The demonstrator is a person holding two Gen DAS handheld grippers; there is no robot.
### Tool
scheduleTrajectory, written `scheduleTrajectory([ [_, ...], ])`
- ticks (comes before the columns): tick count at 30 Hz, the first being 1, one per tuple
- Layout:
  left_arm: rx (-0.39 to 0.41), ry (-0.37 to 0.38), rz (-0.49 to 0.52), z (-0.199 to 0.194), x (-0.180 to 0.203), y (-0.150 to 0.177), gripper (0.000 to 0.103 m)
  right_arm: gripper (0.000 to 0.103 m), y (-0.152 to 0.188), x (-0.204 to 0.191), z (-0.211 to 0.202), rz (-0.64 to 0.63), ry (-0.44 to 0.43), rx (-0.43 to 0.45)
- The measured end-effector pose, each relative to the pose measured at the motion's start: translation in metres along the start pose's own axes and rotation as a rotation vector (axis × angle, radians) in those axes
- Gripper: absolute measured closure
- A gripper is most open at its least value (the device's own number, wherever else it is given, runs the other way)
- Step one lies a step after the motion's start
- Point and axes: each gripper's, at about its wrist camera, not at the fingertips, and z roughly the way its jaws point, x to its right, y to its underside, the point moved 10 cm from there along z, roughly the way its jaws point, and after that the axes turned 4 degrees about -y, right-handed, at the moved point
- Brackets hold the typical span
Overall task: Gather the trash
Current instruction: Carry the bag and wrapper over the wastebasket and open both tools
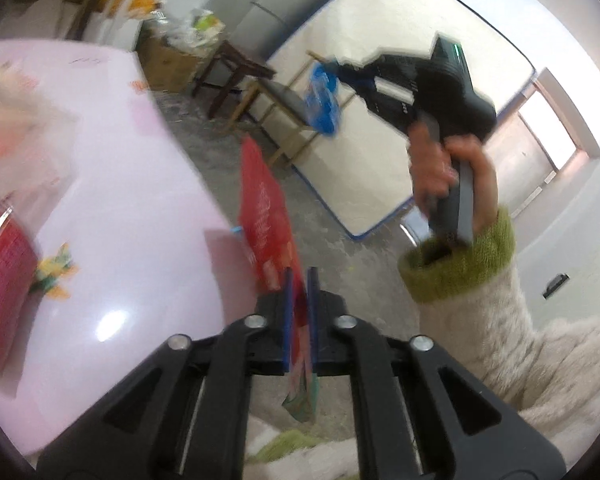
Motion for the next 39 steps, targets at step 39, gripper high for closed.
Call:
scheduleTrajectory([
  [39,-0.437,-0.138,0.17,0.332,0.055,-0.062,0.063,0.067,0.179,0.411,0.017,0.786,0.353,0.02],
])
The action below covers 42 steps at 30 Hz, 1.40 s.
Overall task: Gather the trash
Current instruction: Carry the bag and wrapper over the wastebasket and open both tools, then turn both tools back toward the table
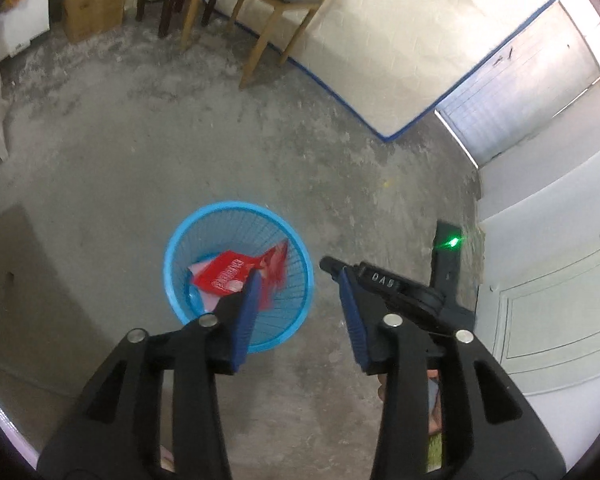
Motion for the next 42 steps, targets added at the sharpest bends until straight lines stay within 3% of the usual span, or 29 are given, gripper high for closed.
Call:
scheduleTrajectory([
  [5,0.069,-0.029,0.009,-0.062,-0.009,0.003,0.06,0.066,0.012,0.003,-0.019,-0.023,-0.002,0.0],
  [10,0.164,-0.066,0.036,-0.135,-0.022,0.024,0.049,0.056,0.032,-0.014,-0.057,-0.108,0.0,0.026],
  [16,0.24,-0.069,-0.019,-0.208,-0.049,0.086,0.042,0.041,0.072,-0.051,-0.095,-0.237,-0.008,0.027],
  [19,0.269,-0.145,-0.027,-0.237,-0.07,0.127,0.04,0.033,0.099,-0.077,-0.109,-0.328,-0.009,0.015],
  [22,0.329,-0.222,-0.045,-0.27,-0.089,0.163,0.038,0.032,0.126,-0.104,-0.116,-0.411,-0.021,-0.017],
  [27,0.404,-0.349,-0.101,-0.315,-0.119,0.223,0.031,0.027,0.176,-0.161,-0.118,-0.516,-0.105,-0.106],
  [34,0.465,-0.447,-0.234,-0.344,-0.161,0.295,0.028,0.023,0.264,-0.249,-0.106,-0.689,-0.246,-0.281],
  [38,0.464,-0.506,-0.283,-0.346,-0.186,0.32,0.028,0.023,0.32,-0.29,-0.095,-0.769,-0.298,-0.405],
  [42,0.484,-0.536,-0.267,-0.354,-0.196,0.327,0.028,0.023,0.362,-0.318,-0.087,-0.78,-0.356,-0.524],
])
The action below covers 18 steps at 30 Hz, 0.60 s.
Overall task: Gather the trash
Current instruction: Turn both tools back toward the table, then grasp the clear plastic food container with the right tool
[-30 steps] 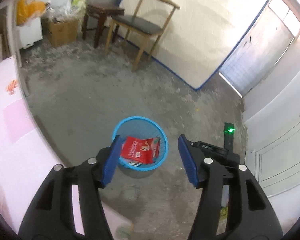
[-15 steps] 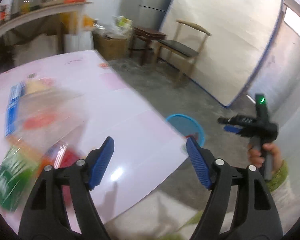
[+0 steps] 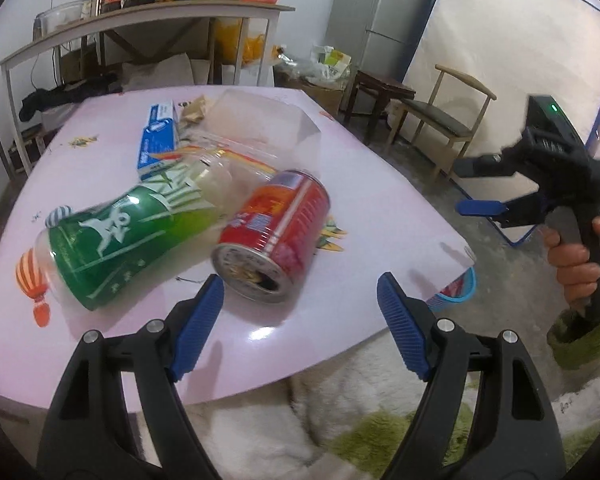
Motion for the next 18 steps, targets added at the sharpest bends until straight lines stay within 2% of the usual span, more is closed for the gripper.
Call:
scheduleTrajectory([
  [6,0.063,0.021,0.01,-0.003,-0.006,-0.015,0.028,0.023,-0.011,-0.031,0.038,0.11,-0.117,-0.066],
  [9,0.111,0.039,0.006,-0.011,-0.012,-0.028,0.028,0.018,-0.017,-0.037,0.057,0.186,-0.145,-0.095],
  [12,0.14,0.044,0.002,-0.015,-0.017,-0.038,0.028,0.017,-0.033,-0.044,0.076,0.261,-0.115,-0.136],
  [18,0.162,0.063,-0.048,-0.013,-0.037,-0.048,0.028,0.012,-0.074,-0.05,0.099,0.316,0.032,-0.194],
])
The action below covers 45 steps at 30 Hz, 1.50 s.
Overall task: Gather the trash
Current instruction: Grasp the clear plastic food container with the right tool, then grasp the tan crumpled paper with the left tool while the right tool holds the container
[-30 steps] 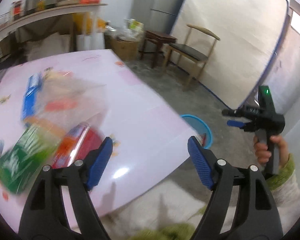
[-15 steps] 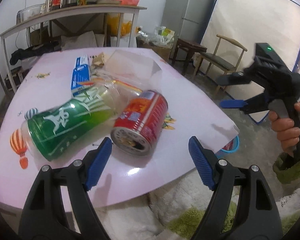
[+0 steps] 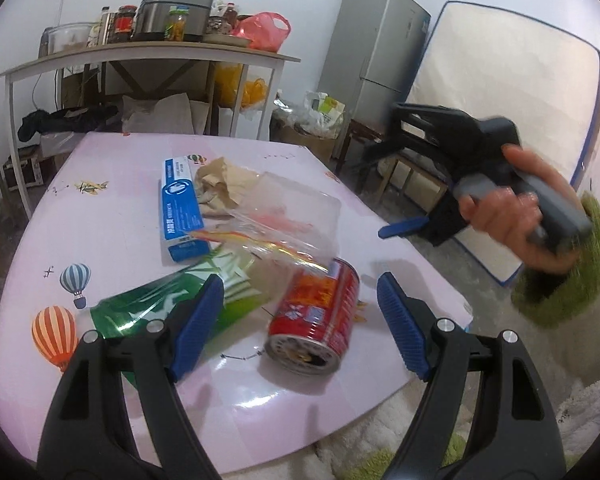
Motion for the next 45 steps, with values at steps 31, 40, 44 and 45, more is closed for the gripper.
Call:
scheduleTrajectory([
  [31,-0.021,0.083,-0.126,0.008,-0.026,0.005,0.028,0.006,-0.037,-0.01,0.078,0.184,0.329,-0.181],
  [40,-0.045,0.059,-0.139,0.011,-0.031,0.012,0.028,0.013,-0.024,-0.01,0.048,0.183,0.073,-0.196],
  [44,-0.058,0.057,-0.143,0.014,-0.031,0.014,0.028,0.013,-0.018,-0.01,0.011,0.162,-0.036,-0.198],
  [45,-0.06,0.06,-0.145,0.014,-0.03,0.016,0.028,0.013,-0.016,-0.012,0.005,0.147,-0.05,-0.202],
])
